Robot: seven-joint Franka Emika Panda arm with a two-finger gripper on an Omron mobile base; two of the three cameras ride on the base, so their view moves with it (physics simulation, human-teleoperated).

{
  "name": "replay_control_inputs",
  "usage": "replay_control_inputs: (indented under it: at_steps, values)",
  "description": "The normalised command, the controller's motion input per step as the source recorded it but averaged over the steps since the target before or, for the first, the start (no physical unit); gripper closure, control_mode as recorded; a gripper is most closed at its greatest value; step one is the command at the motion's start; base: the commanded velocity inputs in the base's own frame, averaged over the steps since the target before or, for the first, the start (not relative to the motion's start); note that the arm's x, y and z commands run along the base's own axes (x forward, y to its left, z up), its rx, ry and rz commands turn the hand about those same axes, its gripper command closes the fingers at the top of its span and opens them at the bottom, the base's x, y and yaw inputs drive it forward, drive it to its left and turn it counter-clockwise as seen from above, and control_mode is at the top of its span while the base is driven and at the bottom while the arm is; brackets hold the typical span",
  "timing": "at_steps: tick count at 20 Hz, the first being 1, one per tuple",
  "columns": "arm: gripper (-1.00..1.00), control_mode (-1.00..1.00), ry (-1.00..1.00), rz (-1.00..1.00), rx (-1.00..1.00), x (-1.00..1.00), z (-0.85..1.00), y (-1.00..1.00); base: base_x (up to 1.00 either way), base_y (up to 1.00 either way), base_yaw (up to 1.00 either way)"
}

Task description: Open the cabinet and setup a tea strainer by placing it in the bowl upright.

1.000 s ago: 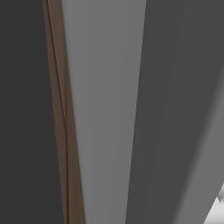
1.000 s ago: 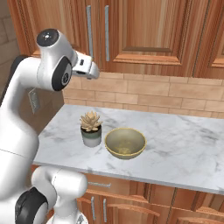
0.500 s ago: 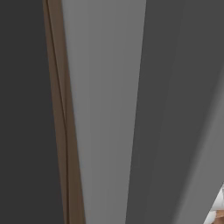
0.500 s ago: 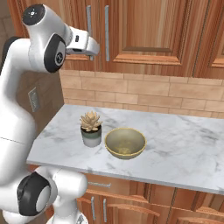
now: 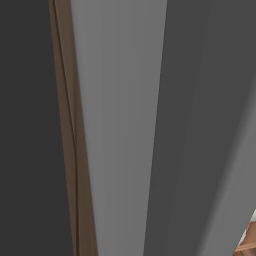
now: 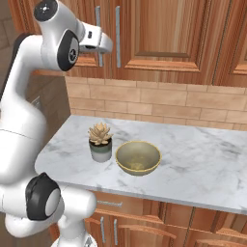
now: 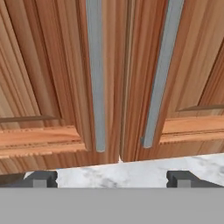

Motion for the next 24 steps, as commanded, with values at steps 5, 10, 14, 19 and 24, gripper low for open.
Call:
replay_control_inputs:
  at_steps: [5,10,14,19,24]
  values:
    - [-1.0,-1.0,-0.09,0.0,0.0,0.37,-0.02,0.0,0.0,0.0,0.0]
    - [-1.0,-1.0,-0.02,0.0,0.0,0.49,-0.01,0.01,0.0,0.0,0.0]
    - [-1.0,-1.0,0.0,0.05,0.0,0.51,0.0,0.0,0.0,0.0,0.0]
    - [-1.0,-1.0,0.0,0.06,0.0,0.39,-0.03,0.0,0.0,0.0,0.0]
    - [-1.0,-1.0,0.0,0.05,0.0,0.32,-0.18,0.0,0.0,0.0,0.0]
